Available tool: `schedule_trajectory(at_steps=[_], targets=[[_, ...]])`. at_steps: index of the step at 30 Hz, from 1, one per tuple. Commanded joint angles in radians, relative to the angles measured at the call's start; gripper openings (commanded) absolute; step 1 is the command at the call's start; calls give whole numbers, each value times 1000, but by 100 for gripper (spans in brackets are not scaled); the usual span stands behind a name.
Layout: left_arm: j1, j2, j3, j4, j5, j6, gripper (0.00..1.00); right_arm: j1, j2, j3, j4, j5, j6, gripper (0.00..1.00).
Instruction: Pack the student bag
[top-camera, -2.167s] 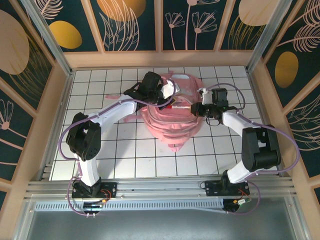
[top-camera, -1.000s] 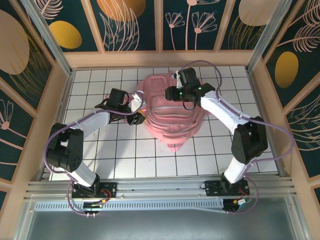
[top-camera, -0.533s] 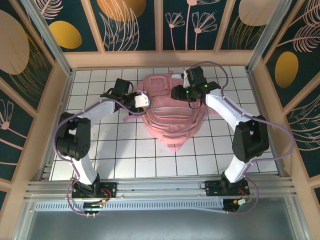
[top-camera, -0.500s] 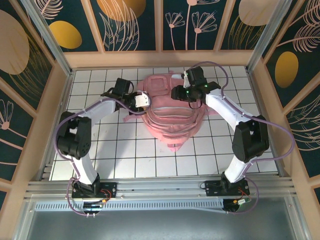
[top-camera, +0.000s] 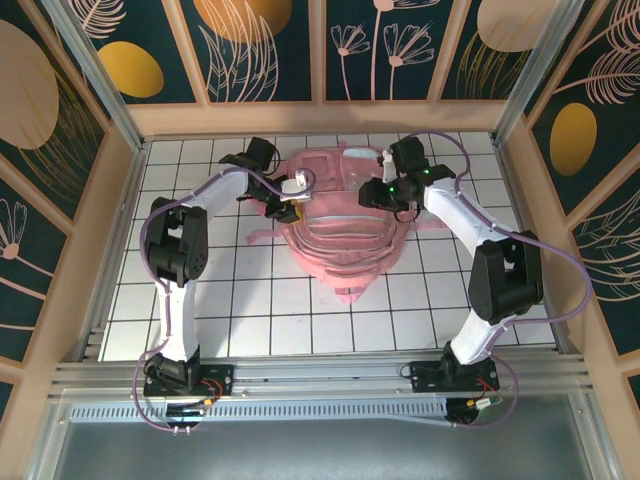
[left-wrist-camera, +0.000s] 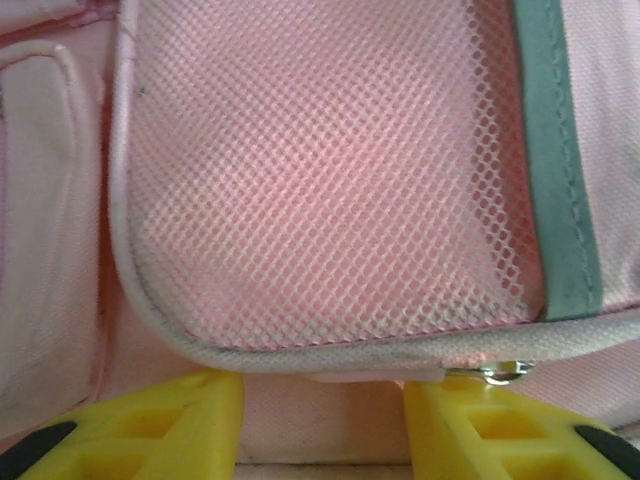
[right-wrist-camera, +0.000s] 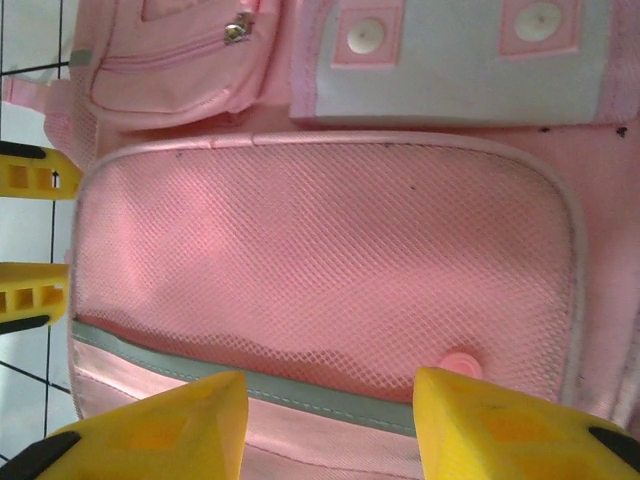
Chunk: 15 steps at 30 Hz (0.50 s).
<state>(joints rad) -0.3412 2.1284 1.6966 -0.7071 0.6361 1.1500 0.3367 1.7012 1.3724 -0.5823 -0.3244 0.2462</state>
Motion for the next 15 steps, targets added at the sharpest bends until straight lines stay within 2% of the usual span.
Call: schedule_trajectory(at_steps=[1, 7, 12, 13, 15], targets=[[-1, -5, -5, -140, 103, 93, 46, -13, -39, -18, -46, -48, -56, 48], [-13, -53, -71, -75, 129, 131, 47, -15, 2, 20, -74, -91, -85, 48], [-24, -141, -184, 116, 156, 83, 50, -15, 18, 56, -112, -102, -113, 48], [-24, -143, -188, 126, 161, 78, 48, -15, 15, 47, -107, -100, -111, 48], [-26, -138, -176, 102, 146, 82, 33, -16, 8, 28, -93, -108, -109, 47]])
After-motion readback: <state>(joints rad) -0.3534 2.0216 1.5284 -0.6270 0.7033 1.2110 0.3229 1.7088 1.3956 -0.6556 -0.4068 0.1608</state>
